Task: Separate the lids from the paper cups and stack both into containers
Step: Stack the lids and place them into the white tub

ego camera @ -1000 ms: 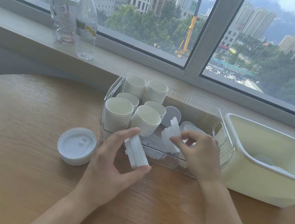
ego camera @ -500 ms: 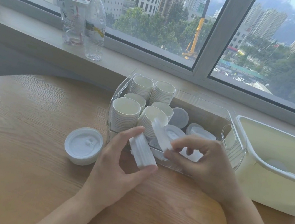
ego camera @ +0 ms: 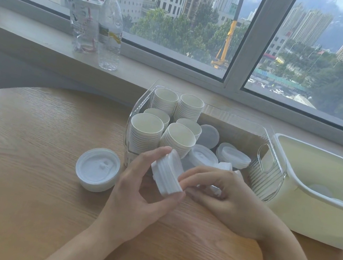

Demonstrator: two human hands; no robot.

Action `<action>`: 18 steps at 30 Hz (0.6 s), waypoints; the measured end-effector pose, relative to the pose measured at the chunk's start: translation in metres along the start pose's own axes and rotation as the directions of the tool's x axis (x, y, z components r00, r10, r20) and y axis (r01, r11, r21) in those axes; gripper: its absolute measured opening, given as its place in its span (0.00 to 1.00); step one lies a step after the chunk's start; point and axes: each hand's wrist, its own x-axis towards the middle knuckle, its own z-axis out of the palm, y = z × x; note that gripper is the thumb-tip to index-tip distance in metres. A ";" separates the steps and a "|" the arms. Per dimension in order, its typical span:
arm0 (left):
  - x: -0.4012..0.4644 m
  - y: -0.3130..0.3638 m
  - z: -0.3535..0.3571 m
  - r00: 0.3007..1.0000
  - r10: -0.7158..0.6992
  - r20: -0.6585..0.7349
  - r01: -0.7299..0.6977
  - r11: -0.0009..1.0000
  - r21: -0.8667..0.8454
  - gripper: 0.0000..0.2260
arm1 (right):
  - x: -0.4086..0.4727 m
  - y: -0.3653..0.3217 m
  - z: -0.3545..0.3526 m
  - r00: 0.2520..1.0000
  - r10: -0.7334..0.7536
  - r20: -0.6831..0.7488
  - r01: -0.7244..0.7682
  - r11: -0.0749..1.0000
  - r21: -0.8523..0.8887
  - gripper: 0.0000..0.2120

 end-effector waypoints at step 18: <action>0.000 0.011 0.003 0.965 0.217 0.150 -0.229 0.971 0.065 0.37 | -0.005 0.005 -0.006 0.999 0.020 0.026 -0.026 0.964 0.265 0.35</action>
